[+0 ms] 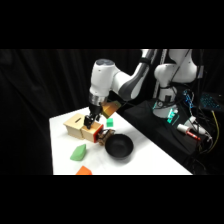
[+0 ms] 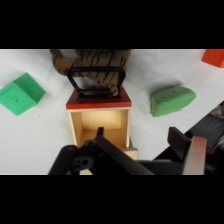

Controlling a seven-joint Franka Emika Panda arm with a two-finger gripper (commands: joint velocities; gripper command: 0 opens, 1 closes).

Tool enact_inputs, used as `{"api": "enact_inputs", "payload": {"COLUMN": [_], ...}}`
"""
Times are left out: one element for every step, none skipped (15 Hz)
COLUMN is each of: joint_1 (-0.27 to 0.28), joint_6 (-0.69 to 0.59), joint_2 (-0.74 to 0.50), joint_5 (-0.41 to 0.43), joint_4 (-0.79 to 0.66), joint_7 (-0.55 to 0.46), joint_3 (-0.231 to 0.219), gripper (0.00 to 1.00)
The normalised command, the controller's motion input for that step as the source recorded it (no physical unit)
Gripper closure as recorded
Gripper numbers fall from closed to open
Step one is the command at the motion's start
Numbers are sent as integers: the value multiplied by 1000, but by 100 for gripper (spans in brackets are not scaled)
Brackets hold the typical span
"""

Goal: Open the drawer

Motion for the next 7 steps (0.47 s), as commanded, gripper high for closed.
{"api": "enact_inputs", "payload": {"joint_1": [-166, -243, -291, -330, -350, -353, -346], "joint_6": [-319, -344, -333, -327, -308, -294, -251], "joint_2": [-498, -476, -431, -384, -333, -291, -256], "joint_5": [-418, -333, -287, -217, -152, -90, -46], "joint_4": [-67, -50, -34, -18, -8, -2, -1], "joint_7": [409, 350, 328, 280, 237, 193, 156], "joint_3": [186, 284, 341, 387, 406, 408, 393], "gripper": [0, 0, 0, 0, 0, 0, 0]}}
